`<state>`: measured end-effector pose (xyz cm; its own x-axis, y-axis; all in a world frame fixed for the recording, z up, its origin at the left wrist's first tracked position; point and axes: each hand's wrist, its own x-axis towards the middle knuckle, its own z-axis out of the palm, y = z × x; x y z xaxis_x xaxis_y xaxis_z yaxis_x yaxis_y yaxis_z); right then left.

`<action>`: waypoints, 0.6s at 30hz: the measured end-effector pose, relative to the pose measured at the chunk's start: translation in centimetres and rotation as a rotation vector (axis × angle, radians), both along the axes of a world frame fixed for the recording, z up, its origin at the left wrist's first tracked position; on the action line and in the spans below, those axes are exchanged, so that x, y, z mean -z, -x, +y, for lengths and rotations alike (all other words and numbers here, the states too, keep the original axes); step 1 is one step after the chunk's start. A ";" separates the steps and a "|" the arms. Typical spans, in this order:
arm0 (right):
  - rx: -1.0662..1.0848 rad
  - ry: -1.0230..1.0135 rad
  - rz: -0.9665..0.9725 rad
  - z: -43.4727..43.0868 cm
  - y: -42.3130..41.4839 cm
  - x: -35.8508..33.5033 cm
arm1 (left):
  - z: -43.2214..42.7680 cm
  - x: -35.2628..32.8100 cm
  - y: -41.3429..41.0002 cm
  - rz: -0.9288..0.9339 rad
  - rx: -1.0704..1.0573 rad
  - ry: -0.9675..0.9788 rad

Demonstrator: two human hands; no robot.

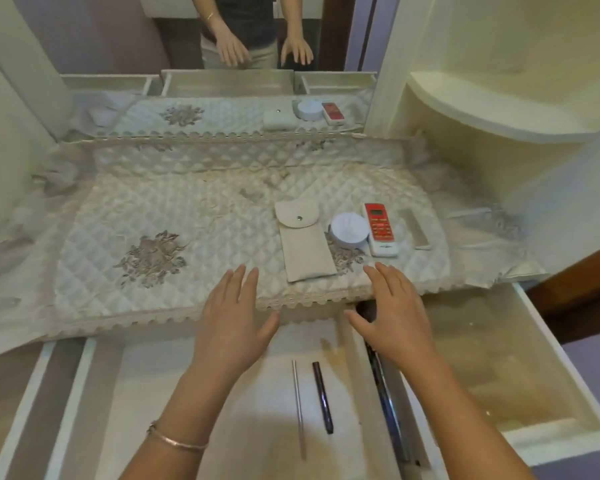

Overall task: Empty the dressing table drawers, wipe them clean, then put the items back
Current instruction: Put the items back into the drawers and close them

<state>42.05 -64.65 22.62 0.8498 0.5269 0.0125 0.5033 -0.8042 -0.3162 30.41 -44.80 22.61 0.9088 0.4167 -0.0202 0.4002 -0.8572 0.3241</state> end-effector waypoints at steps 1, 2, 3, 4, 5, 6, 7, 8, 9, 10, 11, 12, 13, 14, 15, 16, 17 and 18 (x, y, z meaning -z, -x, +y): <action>0.008 -0.007 0.012 -0.1 -1.1 0.4 | -0.4 0.3 -1.5 0.004 0.000 0.014; 0.015 -0.016 0.023 0.0 -2.2 0.8 | -0.7 0.6 -3.1 0.005 0.004 0.022; 0.016 -0.024 0.034 0.2 -3.2 1.1 | -0.9 0.9 -4.6 0.008 0.005 0.029; 0.016 -0.027 0.049 0.4 -4.1 1.5 | -1.1 1.3 -6.1 0.018 0.000 0.040; 0.017 -0.026 0.062 0.8 -5.1 1.9 | -1.2 1.8 -7.5 0.031 -0.016 0.051; 0.017 -0.027 0.069 1.3 -6.1 2.4 | -1.3 2.3 -8.9 0.049 -0.043 0.063; 0.014 -0.032 0.068 1.8 -7.2 2.8 | -1.3 2.9 -10.3 0.072 -0.075 0.078; 0.009 -0.040 0.068 2.3 -8.3 3.2 | -1.4 3.4 -11.5 0.093 -0.112 0.100; 0.003 -0.047 0.072 2.8 -9.3 3.6 | -1.5 4.1 -12.4 0.111 -0.149 0.129; 0.000 -0.048 0.083 3.4 -10.3 3.9 | -1.6 4.6 -13.3 0.120 -0.186 0.161; -0.002 -0.049 0.096 3.9 -11.3 4.1 | -1.7 5.2 -14.0 0.122 -0.218 0.190; -0.004 -0.050 0.111 4.4 -12.1 4.3 | -1.9 5.7 -14.5 0.118 -0.247 0.208; -0.007 -0.052 0.124 4.9 -12.9 4.5 | -2.1 6.1 -15.0 0.106 -0.272 0.214; -0.010 -0.052 0.138 5.3 -13.5 4.7 | -2.3 6.3 -15.3 0.087 -0.288 0.218; -0.008 -0.050 0.148 5.7 -14.2 4.9 | -2.4 6.5 -15.5 0.060 -0.295 0.227; -0.003 -0.043 0.156 6.1 -14.7 5.2 | -2.5 6.6 -15.7 0.027 -0.292 0.239; 0.007 -0.033 0.164 6.4 -15.2 5.6 | -2.5 6.7 -15.7 -0.008 -0.278 0.247; 0.014 -0.022 0.161 6.6 -15.6 5.9 | -2.5 6.7 -15.7 -0.045 -0.263 0.249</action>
<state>57.61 -58.07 16.70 0.8491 0.5158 -0.1136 0.4330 -0.8030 -0.4095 46.15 -47.30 15.88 0.7736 0.6236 -0.1130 0.5772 -0.6196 0.5320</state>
